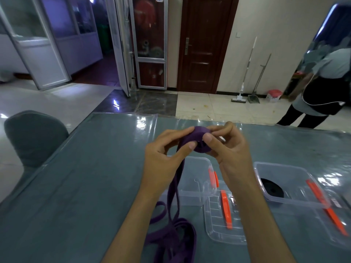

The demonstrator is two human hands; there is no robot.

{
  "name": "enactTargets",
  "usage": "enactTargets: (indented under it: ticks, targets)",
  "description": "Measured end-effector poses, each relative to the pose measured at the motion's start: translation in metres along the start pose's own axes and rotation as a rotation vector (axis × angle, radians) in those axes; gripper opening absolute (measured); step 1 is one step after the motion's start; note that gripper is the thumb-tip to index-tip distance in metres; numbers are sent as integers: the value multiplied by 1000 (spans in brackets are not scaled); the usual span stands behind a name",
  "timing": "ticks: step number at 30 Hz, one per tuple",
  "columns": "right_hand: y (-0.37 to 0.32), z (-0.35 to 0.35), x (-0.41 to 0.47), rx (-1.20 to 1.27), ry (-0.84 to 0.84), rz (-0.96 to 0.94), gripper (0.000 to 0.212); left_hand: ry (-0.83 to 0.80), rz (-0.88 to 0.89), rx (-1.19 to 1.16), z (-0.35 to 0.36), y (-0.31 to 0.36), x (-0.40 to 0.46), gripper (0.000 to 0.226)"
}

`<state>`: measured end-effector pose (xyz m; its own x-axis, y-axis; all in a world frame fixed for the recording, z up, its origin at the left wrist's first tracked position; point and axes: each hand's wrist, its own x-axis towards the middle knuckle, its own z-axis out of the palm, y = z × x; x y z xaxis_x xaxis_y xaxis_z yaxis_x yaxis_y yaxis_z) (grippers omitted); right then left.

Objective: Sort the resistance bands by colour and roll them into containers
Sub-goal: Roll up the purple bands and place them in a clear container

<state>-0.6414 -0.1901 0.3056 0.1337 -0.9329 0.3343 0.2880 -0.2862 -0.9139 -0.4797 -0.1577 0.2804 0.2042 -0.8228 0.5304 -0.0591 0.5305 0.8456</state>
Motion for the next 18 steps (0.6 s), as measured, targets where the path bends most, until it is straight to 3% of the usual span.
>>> enactTargets:
  ticks: [5,8,12,18]
  targets:
    - [-8,-4,2,-150,21,-111,22,130,-42,-99,13,3,-6,26]
    - [-2,0,-4,-60,56,-98,14,116,-38,-110,16,3,-5,20]
    - [-5,-6,-8,-78,-7,1,25,84,-14,-31,13,6,-6,23]
    - [-11,-2,-11,-56,21,-120,21,6,-34,-35,13,14,-5,34]
